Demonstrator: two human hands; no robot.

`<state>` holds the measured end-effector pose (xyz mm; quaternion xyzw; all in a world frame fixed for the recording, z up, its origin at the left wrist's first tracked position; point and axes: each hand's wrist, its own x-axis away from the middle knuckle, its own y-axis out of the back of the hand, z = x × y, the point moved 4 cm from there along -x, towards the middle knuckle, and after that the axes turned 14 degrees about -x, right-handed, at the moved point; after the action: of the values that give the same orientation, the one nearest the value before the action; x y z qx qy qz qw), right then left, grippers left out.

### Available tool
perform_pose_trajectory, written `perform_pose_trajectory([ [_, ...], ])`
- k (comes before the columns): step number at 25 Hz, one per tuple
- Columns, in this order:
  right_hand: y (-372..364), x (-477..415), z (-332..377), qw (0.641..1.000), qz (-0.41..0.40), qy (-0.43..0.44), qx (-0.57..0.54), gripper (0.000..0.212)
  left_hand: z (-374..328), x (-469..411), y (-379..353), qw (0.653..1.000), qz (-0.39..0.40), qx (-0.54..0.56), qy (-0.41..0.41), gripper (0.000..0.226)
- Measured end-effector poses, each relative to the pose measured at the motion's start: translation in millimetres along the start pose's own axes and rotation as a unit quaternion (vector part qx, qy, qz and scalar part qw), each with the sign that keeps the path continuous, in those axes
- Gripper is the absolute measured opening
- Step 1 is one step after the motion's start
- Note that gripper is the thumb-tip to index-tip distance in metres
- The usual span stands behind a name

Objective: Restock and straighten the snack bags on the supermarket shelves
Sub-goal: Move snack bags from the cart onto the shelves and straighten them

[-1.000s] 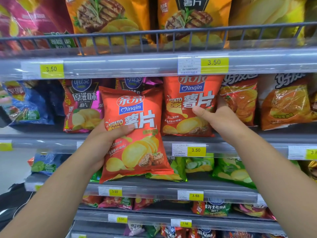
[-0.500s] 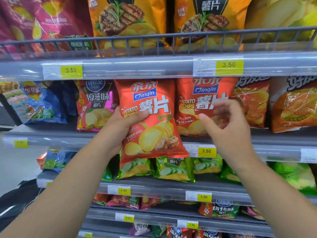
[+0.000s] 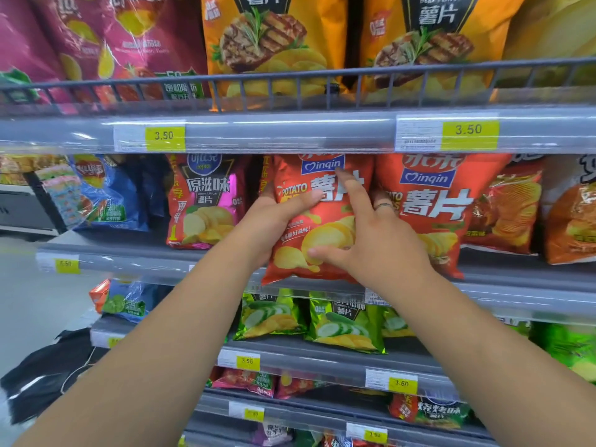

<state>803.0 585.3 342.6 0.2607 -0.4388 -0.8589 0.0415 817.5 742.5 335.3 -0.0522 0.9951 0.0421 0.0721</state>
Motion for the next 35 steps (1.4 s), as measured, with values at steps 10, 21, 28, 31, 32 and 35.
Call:
perform_pose_trajectory([
  [10,0.9,-15.7,-9.5,1.000,-0.011,0.004,0.007,0.107,10.3,-11.6,8.9,0.985,-0.108,-0.127,0.041,0.045],
  [21,0.3,-11.6,-10.6,0.999,-0.011,-0.006,0.035,0.106,1.1,3.3,0.7,0.967,-0.122,-0.216,-0.050,0.056],
  [28,60.1,35.5,-63.7,0.904,-0.372,0.108,-0.182,0.030,7.6,-3.4,-5.0,0.968,-0.147,-0.195,-0.067,0.059],
  [31,65.6,23.2,-95.7,0.922,-0.318,-0.034,-0.218,0.091,7.9,-7.6,-15.3,0.967,-0.149,-0.188,-0.082,0.060],
  [32,62.6,14.4,-103.1,0.929,-0.274,-0.074,-0.238,0.106,7.3,-9.5,-19.9,0.967,-0.143,-0.190,-0.086,0.059],
  [35,63.5,-2.4,-119.5,0.935,-0.242,-0.087,-0.245,0.115,9.0,-17.4,-29.1,0.968,-0.134,-0.192,-0.091,0.061],
])
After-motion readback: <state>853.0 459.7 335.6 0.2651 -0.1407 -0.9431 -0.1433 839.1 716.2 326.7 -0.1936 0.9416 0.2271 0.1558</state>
